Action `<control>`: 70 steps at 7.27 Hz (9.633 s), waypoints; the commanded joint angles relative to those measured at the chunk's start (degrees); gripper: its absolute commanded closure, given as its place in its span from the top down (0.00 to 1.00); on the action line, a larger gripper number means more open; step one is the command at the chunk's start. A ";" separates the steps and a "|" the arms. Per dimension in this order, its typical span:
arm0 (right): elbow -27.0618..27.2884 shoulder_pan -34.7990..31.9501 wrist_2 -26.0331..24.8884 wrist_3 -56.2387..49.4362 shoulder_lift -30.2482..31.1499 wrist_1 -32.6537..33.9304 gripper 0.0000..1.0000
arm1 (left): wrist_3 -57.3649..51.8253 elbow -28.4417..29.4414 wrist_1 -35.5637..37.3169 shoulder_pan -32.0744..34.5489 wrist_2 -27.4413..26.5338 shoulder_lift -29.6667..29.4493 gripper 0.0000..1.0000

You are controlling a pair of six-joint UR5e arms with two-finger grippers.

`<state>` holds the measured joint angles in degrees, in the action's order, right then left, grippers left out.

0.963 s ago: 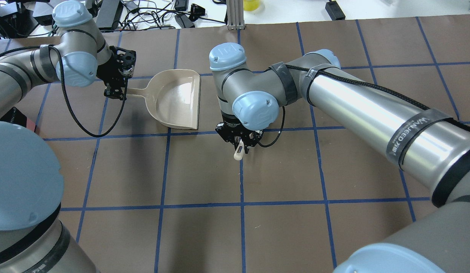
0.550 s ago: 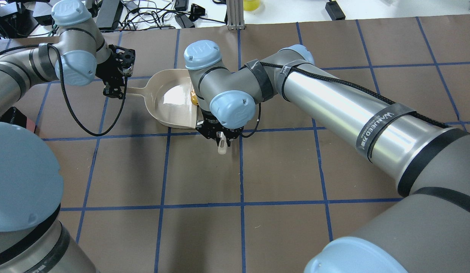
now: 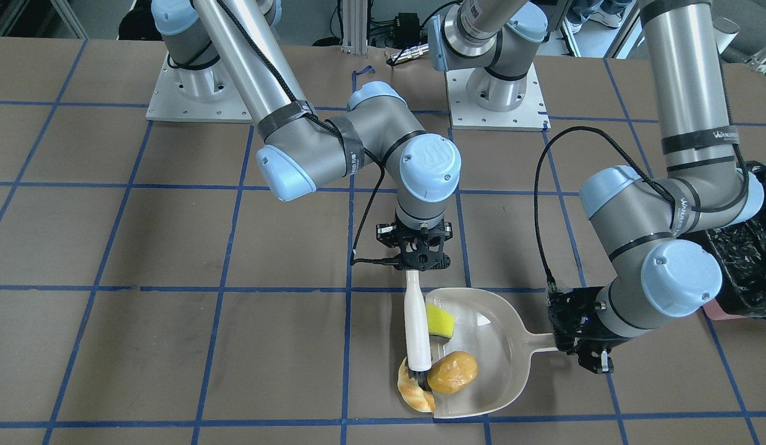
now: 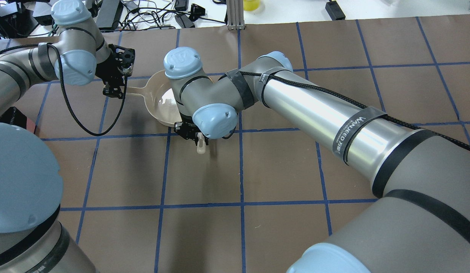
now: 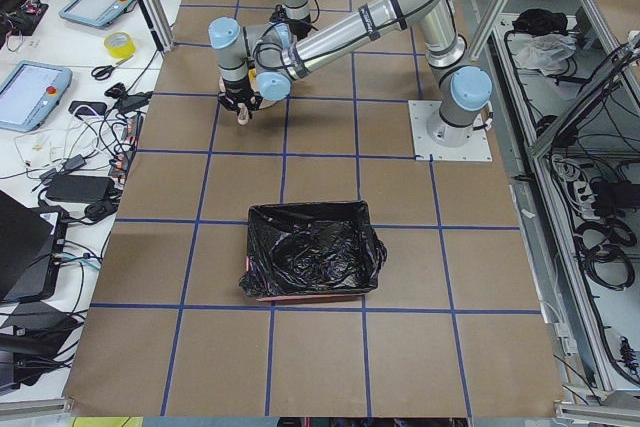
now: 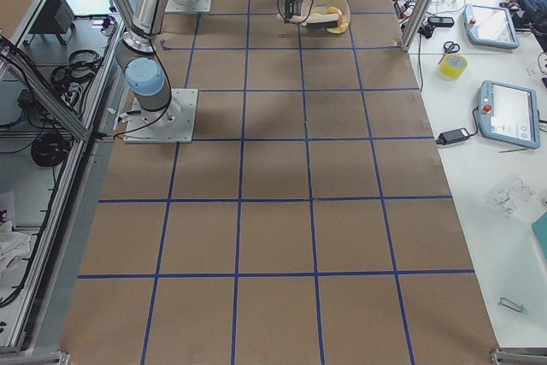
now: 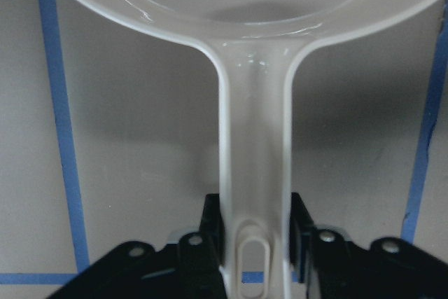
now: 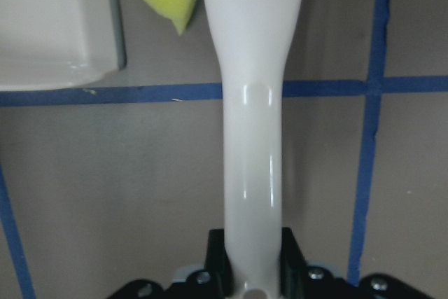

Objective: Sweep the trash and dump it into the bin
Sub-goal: 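Sweep the potato, roll and sponge into the dustpan with the right gripper's brush, then brush the remaining roll into the dustpan with the right gripper, then lift the dustpan with the left gripper while the right gripper returns the brush, then carry the dustpan over the black bin and tip it with the left gripper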

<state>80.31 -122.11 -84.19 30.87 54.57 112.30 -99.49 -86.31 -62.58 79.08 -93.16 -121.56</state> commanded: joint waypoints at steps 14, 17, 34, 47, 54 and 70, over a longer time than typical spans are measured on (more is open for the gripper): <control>-10.58 9.70 -8.25 -20.57 -6.11 -4.38 0.00 | 4.13 0.26 -0.18 0.02 -0.18 -0.52 0.05; -13.86 9.35 -7.22 -18.32 -9.13 -4.72 0.00 | 7.36 0.35 -0.79 0.20 -1.66 -0.35 0.05; -8.27 21.86 0.70 -8.87 -1.49 -12.98 0.00 | 4.94 0.52 -0.70 0.65 -0.36 0.53 0.05; 14.88 51.88 -15.29 -52.83 12.85 -8.33 0.00 | -51.09 16.94 -29.70 -31.93 6.59 7.49 0.04; 18.57 53.56 -14.77 -52.58 14.95 -7.80 0.00 | -82.15 28.82 -11.80 -42.42 1.40 -3.76 0.02; 18.66 52.85 -14.68 -52.05 12.32 -4.55 0.60 | -102.03 0.70 17.58 -44.17 10.42 12.22 0.01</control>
<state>98.96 -69.26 -98.81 -21.18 66.92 107.75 -200.26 -85.36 -45.08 36.33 -85.54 -109.68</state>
